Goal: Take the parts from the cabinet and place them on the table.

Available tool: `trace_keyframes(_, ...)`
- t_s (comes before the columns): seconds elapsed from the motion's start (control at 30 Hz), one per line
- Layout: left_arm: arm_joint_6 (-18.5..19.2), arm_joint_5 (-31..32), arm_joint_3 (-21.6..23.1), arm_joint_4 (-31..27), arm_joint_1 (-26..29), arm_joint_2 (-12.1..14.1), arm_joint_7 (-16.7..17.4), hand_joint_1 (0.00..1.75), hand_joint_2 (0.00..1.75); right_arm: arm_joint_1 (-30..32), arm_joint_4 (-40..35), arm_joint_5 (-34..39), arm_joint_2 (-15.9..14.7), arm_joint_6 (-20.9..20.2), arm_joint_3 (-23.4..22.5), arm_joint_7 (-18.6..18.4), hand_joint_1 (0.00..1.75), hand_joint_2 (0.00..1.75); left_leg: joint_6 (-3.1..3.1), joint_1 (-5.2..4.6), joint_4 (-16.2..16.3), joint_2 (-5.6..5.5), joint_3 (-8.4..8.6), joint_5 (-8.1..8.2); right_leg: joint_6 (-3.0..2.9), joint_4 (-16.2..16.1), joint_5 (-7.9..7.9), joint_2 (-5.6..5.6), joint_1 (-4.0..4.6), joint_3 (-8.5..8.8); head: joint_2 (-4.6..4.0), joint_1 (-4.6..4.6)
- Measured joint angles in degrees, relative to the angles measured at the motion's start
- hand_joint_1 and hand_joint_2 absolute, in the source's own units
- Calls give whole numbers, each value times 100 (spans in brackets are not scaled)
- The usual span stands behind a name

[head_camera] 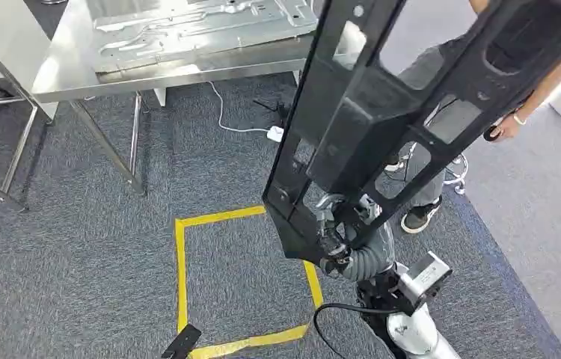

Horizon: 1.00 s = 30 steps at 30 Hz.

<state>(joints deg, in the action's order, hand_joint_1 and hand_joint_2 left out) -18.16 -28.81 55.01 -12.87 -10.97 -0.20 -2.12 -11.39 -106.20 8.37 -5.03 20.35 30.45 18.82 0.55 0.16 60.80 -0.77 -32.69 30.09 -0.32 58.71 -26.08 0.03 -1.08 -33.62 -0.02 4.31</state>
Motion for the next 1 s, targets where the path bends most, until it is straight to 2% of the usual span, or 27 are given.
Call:
trace_keyframes(0.03, 0, 0, 0, 0, -6, 0, 0, 0, 175, -5, -2, 20, 2, 0, 0, 15, 175, 175, -21, 5, 402, 9, -235, 129, -34, -10, -36, -22, 2, 52, 0, 13)
trace_keyframes(0.07, 2, -7, 0, 0, -2, 0, 0, 0, 175, -4, -7, 33, 2, 0, 0, 22, 175, 175, -42, 9, 918, 13, -557, 291, -44, -10, -87, -32, 10, 100, 0, 6)
trace_keyframes(0.1, 11, -11, 0, 0, 19, 0, 0, 0, 175, 3, -7, 52, 2, 4, 0, 24, 175, 175, -59, 15, 1312, 17, -836, 368, -50, -9, -134, -36, 16, 145, 0, 13)
trace_keyframes(0.13, 15, -20, 0, 0, 46, -2, 0, 0, 175, 14, -7, 68, 2, 7, 0, 24, 175, 175, -68, 25, 1521, 19, -1047, 312, -51, -9, -182, -35, 20, 203, 0, 9)
trace_keyframes(0.17, 15, -37, 0, 0, 68, 0, 0, 0, 175, 22, -7, 74, 2, 7, 0, 26, 175, 175, -68, 31, 1456, 21, -1119, 131, -46, -9, -237, -26, 23, 269, 0, 15)
trace_keyframes(0.2, 15, -44, 0, 0, 80, 0, 0, 0, 175, 26, -7, 83, 2, 7, 0, 37, 175, 175, -57, 35, 1162, 25, -1073, -162, -37, -9, -296, -16, 26, 345, 2, 11)
trace_keyframes(0.27, 15, -48, 0, 0, 83, 0, 0, 0, 175, 24, -11, 92, 2, 7, 0, 55, 175, 175, 10, 35, 112, 51, -747, -886, 3, -12, -444, -16, 30, 548, 0, 13)
trace_keyframes(0.3, 15, -50, -2, 0, 82, 0, 0, 0, 175, 29, -9, 105, 2, 9, 0, 57, 175, 175, 42, 8, 113, 74, -682, -749, 34, -54, -491, -21, 29, 541, 0, -11)
trace_keyframes(0.33, 13, -50, -7, 0, 75, 2, 0, 0, 175, 17, -11, 114, 2, 9, 0, 59, 175, 175, 70, -51, -67, 61, -558, -694, 95, -45, -532, -16, 40, 574, 0, -20)
trace_keyframes(0.37, 15, -55, -7, 0, 69, 2, 4, 0, 175, 22, -15, 120, 2, 9, 0, 66, 175, 175, 122, -74, -88, 63, -525, -591, 123, -82, -538, -19, 2, 581, 0, -24)
trace_keyframes(0.4, 13, -59, -7, 0, 72, 4, 4, 0, 175, 23, -20, 124, 2, 9, 0, 59, 175, 175, 154, -81, -160, 47, -498, -568, 156, -53, -520, -34, 5, 665, 0, -31)
trace_keyframes(0.43, 13, -59, -7, 0, 74, 4, 4, 0, 175, 21, -26, 125, 0, 9, 0, 59, 175, 175, 200, -82, -184, 44, -451, -539, 191, -17, -465, -35, 2, 658, 0, -20)
trace_keyframes(0.47, 13, -59, -9, 0, 72, 7, 9, 0, 175, 21, -26, 127, 0, 7, 0, 59, 175, 175, 235, -46, -258, 24, -334, -525, 209, 156, -446, -34, -13, 549, 2, -20)
trace_keyframes(0.5, 9, -59, -9, 0, 71, 15, 11, 0, 175, 17, -26, 127, 0, 9, -2, 59, 175, 175, 284, -53, -288, 24, -250, -487, 226, 462, -368, -21, -12, 426, 0, -53)
trace_keyframes(0.53, 9, -59, -11, 0, 62, 20, 11, 0, 175, 10, -26, 127, 0, 9, -2, 59, 175, 175, 332, -52, -297, 25, -193, -449, 235, 848, -401, -20, -14, 167, 0, -55)
trace_keyframes(0.6, 11, -59, -13, 0, 56, 17, 11, 0, 175, 25, -24, 129, 0, 9, -2, 59, 175, 175, 350, -55, -296, 12, -87, -347, 242, 1493, -683, -20, -6, -397, 0, -62)
trace_keyframes(0.63, 13, -59, -13, 0, 67, 13, 11, 0, 175, 38, -22, 129, 0, 9, -2, 57, 175, 175, 350, -57, -296, 2, -16, -291, 257, 1623, -860, -20, -4, -599, 0, -50)
trace_keyframes(0.67, 15, -59, -13, 0, 81, 13, 11, 0, 175, 49, -22, 129, 0, 7, -2, 57, 175, 175, 348, -57, -294, -11, 68, -225, 248, 1589, -961, -20, -4, -719, 0, -61)
trace_keyframes(0.7, 15, -57, -15, 0, 89, 11, 11, 0, 175, 48, -22, 129, 0, 7, -2, 57, 175, 175, 340, -55, -288, -26, 166, -155, 258, 1403, -924, -20, -5, -748, 0, -59)
trace_keyframes(0.73, 15, -57, -15, 0, 90, 13, 11, 0, 175, 47, -22, 129, 0, 9, -2, 57, 175, 175, 326, -50, -280, -38, 272, -75, 244, 1057, -690, -20, -6, -702, 0, -64)
trace_keyframes(0.77, 15, -55, -15, 0, 86, 11, 11, 0, 175, 47, -22, 129, 0, 13, -2, 50, 175, 175, 304, -45, -274, -46, 371, 2, 232, 666, -325, -20, -5, -618, 0, -63)
trace_keyframes(0.8, 15, -50, -15, 0, 94, 13, 11, 0, 175, 47, -20, 111, 0, 26, -2, 26, 175, 175, 266, -45, -280, -50, 392, 98, 210, 180, 325, -16, -3, -543, 0, -68)
trace_keyframes(0.83, 15, -48, -15, 0, 82, 13, 11, 0, 175, 48, -11, 87, -2, 39, -2, 9, 175, 175, 233, -60, -215, -67, 509, 162, 188, 161, 414, -13, 23, -576, 0, -57)
trace_keyframes(0.87, 15, -44, -15, 0, 59, 13, 15, 0, 175, 35, -9, 39, -2, 61, -2, -24, 175, 175, 194, -62, -240, -80, 463, 195, 149, 177, 294, -14, 54, -525, 2, -51)
trace_keyframes(0.9, 22, -39, -15, 0, 64, 13, 20, 0, 175, 41, -20, -9, -2, 87, -2, -33, 175, 175, 153, -56, -274, -82, 468, 217, 106, 175, 390, -13, 44, -522, 0, -55)
trace_keyframes(0.93, 24, -28, -15, 0, 70, 13, 17, 0, 175, 34, -22, -48, -7, 94, -2, -46, 175, 175, 127, -64, -192, -84, 497, 162, 67, 133, 326, -21, 51, -491, 0, -50)
trace_keyframes(1.0, 24, -7, -15, 0, 56, 20, 20, 0, 175, 26, -26, -105, -2, 96, -2, -63, 175, 175, 87, -44, -68, -45, 459, 203, -1, 87, 307, -41, 24, -378, 0, -48)
